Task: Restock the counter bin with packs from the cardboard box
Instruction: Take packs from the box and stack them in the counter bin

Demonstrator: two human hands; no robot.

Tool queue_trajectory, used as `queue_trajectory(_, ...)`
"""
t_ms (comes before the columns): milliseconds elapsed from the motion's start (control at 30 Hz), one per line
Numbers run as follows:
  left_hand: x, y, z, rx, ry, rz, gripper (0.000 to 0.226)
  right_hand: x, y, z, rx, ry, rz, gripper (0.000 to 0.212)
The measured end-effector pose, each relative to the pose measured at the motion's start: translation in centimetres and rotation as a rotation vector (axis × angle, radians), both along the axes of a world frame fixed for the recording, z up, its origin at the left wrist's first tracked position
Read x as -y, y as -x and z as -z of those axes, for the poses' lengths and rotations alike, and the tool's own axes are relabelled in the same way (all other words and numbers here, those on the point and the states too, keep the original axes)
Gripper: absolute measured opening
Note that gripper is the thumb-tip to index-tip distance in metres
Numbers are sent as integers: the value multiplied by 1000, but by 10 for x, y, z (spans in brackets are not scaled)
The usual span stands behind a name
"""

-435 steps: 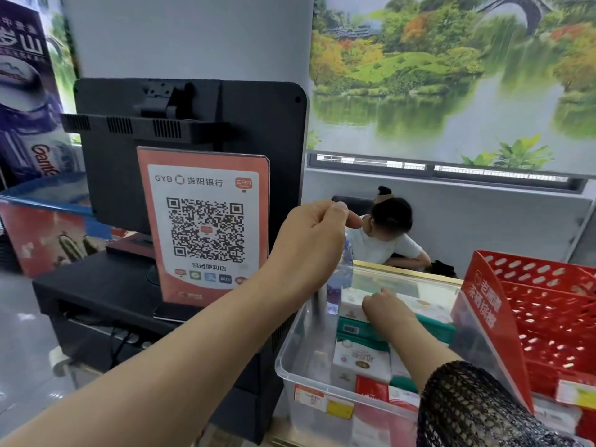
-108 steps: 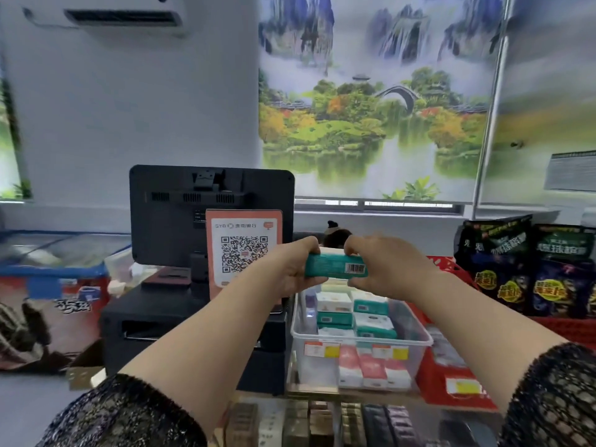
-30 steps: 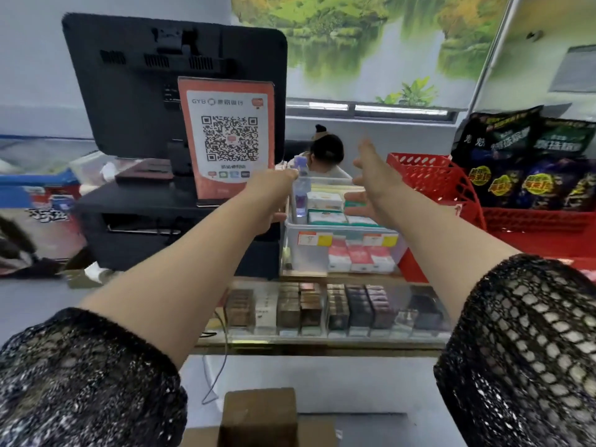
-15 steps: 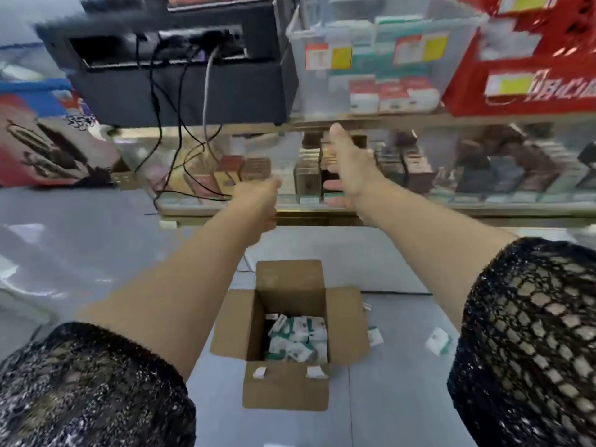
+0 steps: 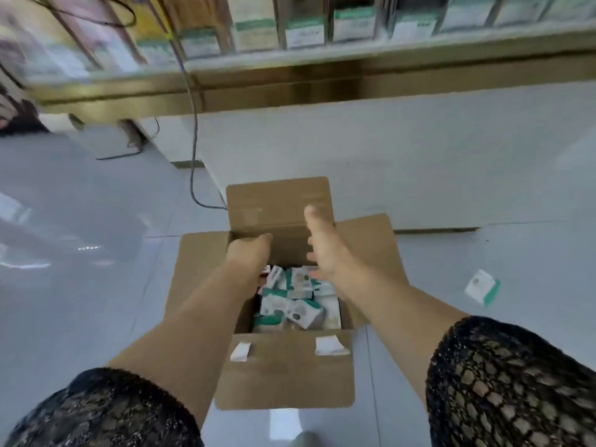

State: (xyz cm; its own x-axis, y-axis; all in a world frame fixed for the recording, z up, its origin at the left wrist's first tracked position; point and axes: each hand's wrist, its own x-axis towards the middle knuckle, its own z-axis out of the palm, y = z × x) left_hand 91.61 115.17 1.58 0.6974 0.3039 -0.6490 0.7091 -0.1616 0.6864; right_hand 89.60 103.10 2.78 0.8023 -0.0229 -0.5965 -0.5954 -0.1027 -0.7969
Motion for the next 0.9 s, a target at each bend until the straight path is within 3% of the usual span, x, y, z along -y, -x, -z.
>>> queue_trajectory(67,1,-6,48,-69,-2,4,22,-2,-7,46,-20,5,24,73)
queue_trajectory(167,3,-15,108,-146,-13,24,19,-6,-16,101,-73,20,54,75)
queue_trajectory(400,13,-30,201,-303,14,7,47,2,-29,178,-193,34,94,76)
queue_trajectory(567,18,-42,236,-398,74,-46,43,2,-42,199,-241,22,109,89)
queue_trajectory(700,20,-51,255,-421,148,-76,37,8,-52,212,-252,-14,123,71)
queue_trajectory(900,23,-59,270,-408,81,-82,37,8,-58,211,-252,-17,124,68)
